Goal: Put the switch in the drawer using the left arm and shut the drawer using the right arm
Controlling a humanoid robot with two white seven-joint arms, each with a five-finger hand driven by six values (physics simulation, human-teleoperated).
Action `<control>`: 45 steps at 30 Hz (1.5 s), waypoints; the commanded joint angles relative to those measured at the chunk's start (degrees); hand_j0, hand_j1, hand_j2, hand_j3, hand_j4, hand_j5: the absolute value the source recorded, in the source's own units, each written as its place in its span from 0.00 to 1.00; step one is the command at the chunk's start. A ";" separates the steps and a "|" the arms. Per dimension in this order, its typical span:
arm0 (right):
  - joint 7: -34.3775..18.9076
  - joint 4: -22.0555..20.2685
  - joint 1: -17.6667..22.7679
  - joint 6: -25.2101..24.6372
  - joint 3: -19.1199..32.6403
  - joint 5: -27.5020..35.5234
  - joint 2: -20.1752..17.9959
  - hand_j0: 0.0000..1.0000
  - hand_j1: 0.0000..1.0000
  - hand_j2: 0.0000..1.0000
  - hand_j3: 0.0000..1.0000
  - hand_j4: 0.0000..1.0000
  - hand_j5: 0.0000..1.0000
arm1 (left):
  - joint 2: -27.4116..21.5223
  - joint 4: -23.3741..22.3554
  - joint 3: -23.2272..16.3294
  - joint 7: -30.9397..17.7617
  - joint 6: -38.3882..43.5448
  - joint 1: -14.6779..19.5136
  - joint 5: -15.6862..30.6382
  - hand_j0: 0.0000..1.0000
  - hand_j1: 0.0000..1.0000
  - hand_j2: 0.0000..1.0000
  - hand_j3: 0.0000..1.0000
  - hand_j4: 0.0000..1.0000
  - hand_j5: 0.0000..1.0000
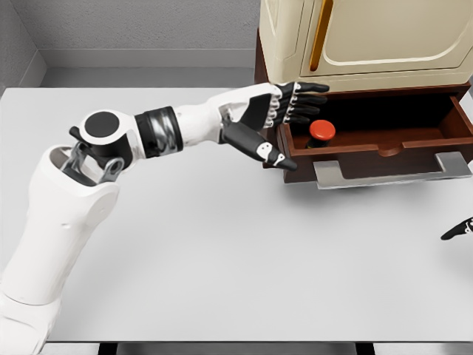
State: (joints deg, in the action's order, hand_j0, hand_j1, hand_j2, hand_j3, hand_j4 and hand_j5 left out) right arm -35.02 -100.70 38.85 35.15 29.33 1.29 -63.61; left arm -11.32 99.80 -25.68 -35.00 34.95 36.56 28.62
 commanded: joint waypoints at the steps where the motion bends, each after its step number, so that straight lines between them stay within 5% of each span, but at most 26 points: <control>1: 0.02 -0.03 0.00 -0.15 -0.06 0.38 -0.03 0.78 0.78 0.78 0.78 0.78 0.78 | 0.25 -0.40 -0.77 0.00 0.05 0.00 0.30 1.00 1.00 1.00 1.00 1.00 1.00; 18: 0.02 -0.03 -0.09 -0.15 0.03 0.38 -0.11 0.78 0.78 0.78 0.78 0.78 0.78 | 3.59 -6.46 -3.15 0.00 0.05 1.05 0.04 1.00 1.00 1.00 1.00 1.00 1.00; 29: 0.02 -0.03 -0.09 -0.15 -0.06 0.38 -0.11 0.77 0.77 0.77 0.77 0.77 0.77 | 11.32 -6.46 -3.59 0.00 0.05 3.25 -3.13 1.00 1.00 1.00 1.00 1.00 1.00; 35: 0.02 -0.03 -0.88 -0.15 -0.59 0.47 -0.64 0.60 0.60 0.60 0.60 0.60 0.60 | 11.32 -6.46 -3.50 0.00 0.05 4.22 -3.13 1.00 1.00 1.00 1.00 1.00 1.00; 39: 0.02 -0.03 -2.90 -0.15 -1.64 0.47 -1.87 0.60 0.60 0.60 0.60 0.60 0.60 | 11.32 -6.37 -3.15 0.00 0.05 3.43 -2.87 1.00 1.00 1.00 1.00 1.00 1.00; 45: 0.02 -0.03 -6.07 -0.15 -2.17 0.73 -2.40 0.64 0.64 0.64 0.64 0.64 0.64 | 4.03 -5.50 -2.53 0.00 0.05 2.02 0.38 1.00 1.00 1.00 1.00 1.00 1.00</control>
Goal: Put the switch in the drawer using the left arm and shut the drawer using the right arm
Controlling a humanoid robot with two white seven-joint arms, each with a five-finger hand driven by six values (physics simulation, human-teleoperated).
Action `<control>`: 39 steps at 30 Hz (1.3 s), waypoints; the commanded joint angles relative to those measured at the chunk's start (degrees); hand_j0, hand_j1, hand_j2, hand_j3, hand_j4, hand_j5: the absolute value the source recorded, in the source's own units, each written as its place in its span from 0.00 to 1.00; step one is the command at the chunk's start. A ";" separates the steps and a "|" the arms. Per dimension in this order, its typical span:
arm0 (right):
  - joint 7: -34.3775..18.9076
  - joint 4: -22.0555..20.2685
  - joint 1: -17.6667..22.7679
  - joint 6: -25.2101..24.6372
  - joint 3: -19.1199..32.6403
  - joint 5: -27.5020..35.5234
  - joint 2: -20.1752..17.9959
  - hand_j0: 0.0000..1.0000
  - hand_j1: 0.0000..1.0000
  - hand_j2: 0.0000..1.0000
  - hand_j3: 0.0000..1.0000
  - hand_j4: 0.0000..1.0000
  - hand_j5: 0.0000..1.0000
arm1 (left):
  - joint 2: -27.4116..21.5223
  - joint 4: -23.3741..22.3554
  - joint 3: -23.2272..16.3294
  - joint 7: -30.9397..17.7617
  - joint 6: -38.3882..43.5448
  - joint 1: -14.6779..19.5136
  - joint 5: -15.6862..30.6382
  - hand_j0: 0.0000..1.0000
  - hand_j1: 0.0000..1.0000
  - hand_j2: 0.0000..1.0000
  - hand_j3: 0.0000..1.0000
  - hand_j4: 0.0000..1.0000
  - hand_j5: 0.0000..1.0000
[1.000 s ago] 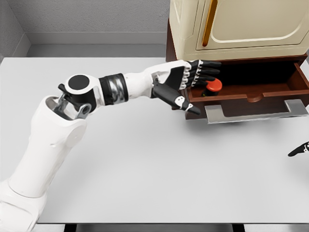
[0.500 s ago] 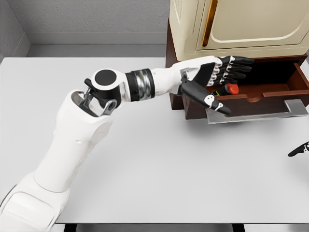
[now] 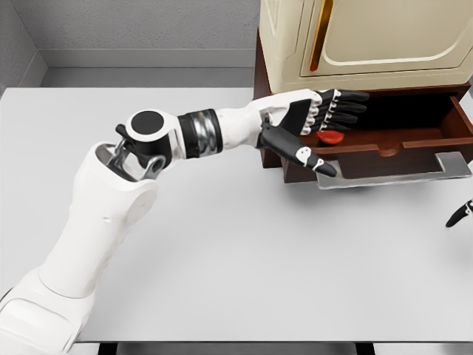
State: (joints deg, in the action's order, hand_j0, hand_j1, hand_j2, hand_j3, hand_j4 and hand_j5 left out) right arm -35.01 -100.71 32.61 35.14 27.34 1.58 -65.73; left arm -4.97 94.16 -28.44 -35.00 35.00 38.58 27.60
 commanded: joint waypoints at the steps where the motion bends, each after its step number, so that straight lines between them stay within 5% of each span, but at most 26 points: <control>1: 0.01 -0.02 0.00 -0.14 -0.27 0.44 -0.80 0.64 0.64 0.64 0.64 0.64 0.64 | -2.58 0.15 0.23 0.00 0.00 0.00 1.85 1.00 1.00 1.00 1.00 1.00 1.00; 5: 0.01 -0.02 -3.52 -0.14 -4.75 0.44 -2.21 0.64 0.64 0.64 0.64 0.64 0.64 | -4.25 0.24 0.23 0.00 0.00 -0.26 1.93 1.00 1.00 1.00 1.00 1.00 1.00; 30: 0.01 -0.02 -3.60 -0.14 -4.93 0.44 -2.21 0.68 0.68 0.68 0.68 0.68 0.68 | -16.20 6.83 5.42 0.00 0.00 -3.16 5.10 1.00 1.00 1.00 1.00 1.00 1.00; 34: 0.01 -0.02 -3.60 -0.14 -4.93 0.44 -2.21 0.68 0.68 0.68 0.68 0.68 0.68 | -25.17 6.83 7.87 0.00 -11.61 -4.39 9.67 1.00 1.00 1.00 1.00 1.00 1.00; 37: 0.01 -0.02 -3.69 -0.14 -4.93 0.44 -2.21 0.68 0.68 0.68 0.68 0.68 0.68 | -31.67 6.83 11.74 0.00 -24.27 -9.14 9.67 1.00 1.00 1.00 1.00 1.00 1.00; 39: 0.01 -0.02 -3.96 -0.14 -4.93 0.44 -2.29 0.66 0.66 0.66 0.66 0.66 0.66 | -34.23 6.83 15.51 0.00 -37.17 -15.63 9.41 1.00 1.00 1.00 1.00 1.00 1.00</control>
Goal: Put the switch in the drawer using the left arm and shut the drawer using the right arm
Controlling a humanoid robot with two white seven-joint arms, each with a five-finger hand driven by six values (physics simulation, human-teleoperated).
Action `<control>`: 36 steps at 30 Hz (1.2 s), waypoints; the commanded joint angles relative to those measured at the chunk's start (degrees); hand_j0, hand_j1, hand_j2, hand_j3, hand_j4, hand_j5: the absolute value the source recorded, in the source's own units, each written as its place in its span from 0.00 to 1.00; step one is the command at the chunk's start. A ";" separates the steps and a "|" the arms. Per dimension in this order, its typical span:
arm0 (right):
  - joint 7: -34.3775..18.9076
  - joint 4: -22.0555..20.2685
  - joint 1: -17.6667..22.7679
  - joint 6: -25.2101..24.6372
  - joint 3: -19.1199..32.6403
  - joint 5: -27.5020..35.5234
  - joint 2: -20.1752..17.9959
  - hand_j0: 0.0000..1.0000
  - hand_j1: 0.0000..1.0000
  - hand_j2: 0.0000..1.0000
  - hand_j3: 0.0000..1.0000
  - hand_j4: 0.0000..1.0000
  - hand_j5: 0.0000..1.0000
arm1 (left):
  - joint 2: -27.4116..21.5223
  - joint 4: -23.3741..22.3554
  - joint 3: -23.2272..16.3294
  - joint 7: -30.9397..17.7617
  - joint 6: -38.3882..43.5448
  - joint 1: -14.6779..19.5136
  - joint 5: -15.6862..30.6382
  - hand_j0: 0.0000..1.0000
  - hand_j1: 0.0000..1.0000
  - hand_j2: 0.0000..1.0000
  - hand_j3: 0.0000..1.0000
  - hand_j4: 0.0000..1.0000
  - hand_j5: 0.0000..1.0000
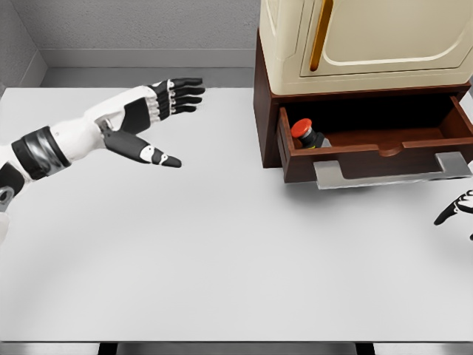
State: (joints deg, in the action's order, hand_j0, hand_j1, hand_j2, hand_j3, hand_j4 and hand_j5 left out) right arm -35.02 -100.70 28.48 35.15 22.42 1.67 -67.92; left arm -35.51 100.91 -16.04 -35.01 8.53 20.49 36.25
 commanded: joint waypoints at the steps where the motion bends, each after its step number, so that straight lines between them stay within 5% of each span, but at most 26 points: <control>1: 0.02 -0.02 0.00 -0.15 -0.01 0.35 -0.11 0.62 0.62 0.62 0.62 0.62 0.62 | -3.69 -0.10 4.79 0.01 -16.51 -1.41 0.49 1.00 1.00 1.00 1.00 1.00 1.00; 4: 0.02 -0.02 -0.61 -0.15 -0.10 0.35 -0.37 0.55 0.55 0.55 0.55 0.55 0.55 | -3.51 -4.40 9.01 0.01 -20.48 -7.47 0.22 1.00 1.00 1.00 1.00 1.00 1.00; 7: 0.02 -0.02 -1.75 -0.15 -1.06 0.35 -0.37 0.56 0.56 0.56 0.56 0.56 0.56 | -3.43 -9.76 9.10 0.01 -28.73 -9.05 0.22 1.00 1.00 1.00 1.00 1.00 1.00; 11: 0.02 -0.02 -8.35 -0.15 -7.83 0.35 -0.37 0.58 0.58 0.58 0.58 0.58 0.58 | -3.25 -15.31 9.10 0.01 -30.94 -9.32 -2.67 1.00 1.00 1.00 1.00 1.00 1.00; 36: 0.02 0.42 -13.10 -0.15 -9.85 0.35 -0.37 0.66 0.66 0.66 0.66 0.66 0.66 | -2.99 -14.52 8.75 0.01 -32.34 -9.32 -7.68 1.00 1.00 1.00 1.00 1.00 1.00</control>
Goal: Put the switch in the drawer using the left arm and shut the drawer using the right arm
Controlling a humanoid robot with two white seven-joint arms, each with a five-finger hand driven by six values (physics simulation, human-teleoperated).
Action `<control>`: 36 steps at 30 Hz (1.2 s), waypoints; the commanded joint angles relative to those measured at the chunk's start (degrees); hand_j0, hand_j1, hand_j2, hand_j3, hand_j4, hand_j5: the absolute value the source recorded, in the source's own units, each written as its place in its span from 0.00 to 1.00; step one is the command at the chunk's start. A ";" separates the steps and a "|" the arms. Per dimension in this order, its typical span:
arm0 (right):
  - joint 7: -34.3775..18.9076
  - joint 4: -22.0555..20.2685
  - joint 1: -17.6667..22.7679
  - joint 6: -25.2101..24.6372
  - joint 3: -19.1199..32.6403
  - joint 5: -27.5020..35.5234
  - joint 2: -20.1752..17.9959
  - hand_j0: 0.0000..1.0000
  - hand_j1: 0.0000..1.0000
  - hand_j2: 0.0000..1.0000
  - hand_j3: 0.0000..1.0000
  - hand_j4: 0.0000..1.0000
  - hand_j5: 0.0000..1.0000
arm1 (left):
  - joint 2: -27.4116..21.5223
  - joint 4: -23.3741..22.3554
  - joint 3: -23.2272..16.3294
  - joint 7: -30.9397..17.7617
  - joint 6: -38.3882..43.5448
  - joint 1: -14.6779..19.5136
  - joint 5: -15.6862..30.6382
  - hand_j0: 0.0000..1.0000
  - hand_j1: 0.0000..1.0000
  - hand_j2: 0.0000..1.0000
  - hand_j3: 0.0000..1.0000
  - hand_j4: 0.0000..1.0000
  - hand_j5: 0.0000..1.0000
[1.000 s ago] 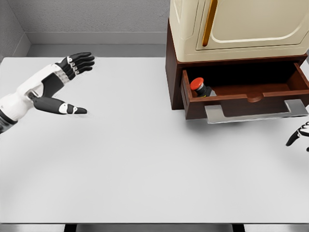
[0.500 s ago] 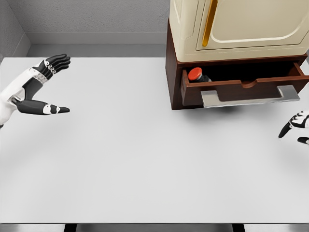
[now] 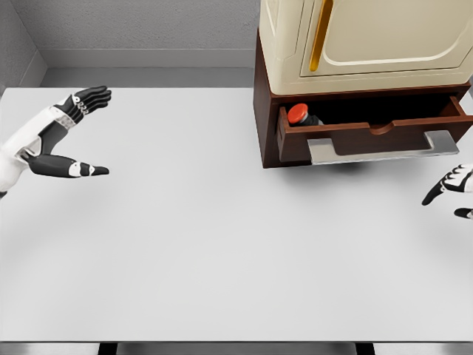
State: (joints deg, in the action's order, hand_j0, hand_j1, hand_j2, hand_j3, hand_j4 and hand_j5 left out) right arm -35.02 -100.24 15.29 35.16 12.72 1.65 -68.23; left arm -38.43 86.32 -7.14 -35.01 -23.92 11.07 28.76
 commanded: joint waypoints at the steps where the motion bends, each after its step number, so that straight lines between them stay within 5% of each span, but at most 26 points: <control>1: 0.02 -0.13 0.00 -0.16 -0.06 0.37 -0.06 0.66 0.66 0.66 0.66 0.66 0.66 | 0.02 0.08 -0.42 0.01 0.45 0.09 -0.55 1.00 1.00 1.00 1.00 1.00 1.00; 6: 0.02 -0.13 0.00 -0.16 -0.06 0.37 -0.06 0.68 0.68 0.68 0.68 0.68 0.68 | 4.33 9.04 -0.68 0.01 0.81 0.61 -0.82 1.00 1.00 1.00 1.00 1.00 1.00; 11: 0.02 -0.13 0.00 -0.16 -0.06 0.37 -0.06 0.74 0.74 0.74 0.74 0.74 0.74 | 8.72 11.77 -3.58 0.01 1.42 1.05 -1.43 1.00 1.00 1.00 1.00 1.00 1.00; 16: 0.02 -0.13 0.17 -0.16 -0.15 0.37 -0.06 0.71 0.71 0.71 0.71 0.71 0.71 | 9.43 13.43 -9.73 0.01 22.94 8.96 -3.36 1.00 1.00 1.00 1.00 1.00 1.00; 21: 0.02 -0.04 0.97 -0.16 -0.50 0.37 0.11 0.73 0.73 0.73 0.73 0.73 0.73 | 15.14 14.67 -11.05 0.01 46.33 16.70 -4.77 1.00 1.00 1.00 1.00 1.00 1.00; 24: 0.02 0.05 0.79 -0.16 -0.15 0.37 0.02 0.75 0.75 0.75 0.75 0.75 0.75 | 21.55 14.67 -12.11 0.01 53.36 18.90 -12.50 1.00 1.00 1.00 1.00 1.00 1.00; 29: 0.02 1.19 0.88 -0.16 0.99 0.37 0.29 0.78 0.78 0.78 0.78 0.78 0.78 | 23.40 14.58 -15.62 0.01 54.33 22.50 -12.86 1.00 1.00 1.00 1.00 1.00 1.00; 36: 0.02 1.19 0.88 -0.16 0.64 0.37 0.73 0.82 0.82 0.82 0.82 0.82 0.82 | 26.56 14.58 -17.29 0.01 54.33 23.29 -15.67 1.00 1.00 1.00 1.00 1.00 1.00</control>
State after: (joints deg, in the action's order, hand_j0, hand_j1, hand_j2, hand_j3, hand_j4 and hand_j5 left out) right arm -35.02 -99.03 16.17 35.16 13.34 1.64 -67.50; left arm -12.42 100.91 -23.79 -35.01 30.31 34.37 13.22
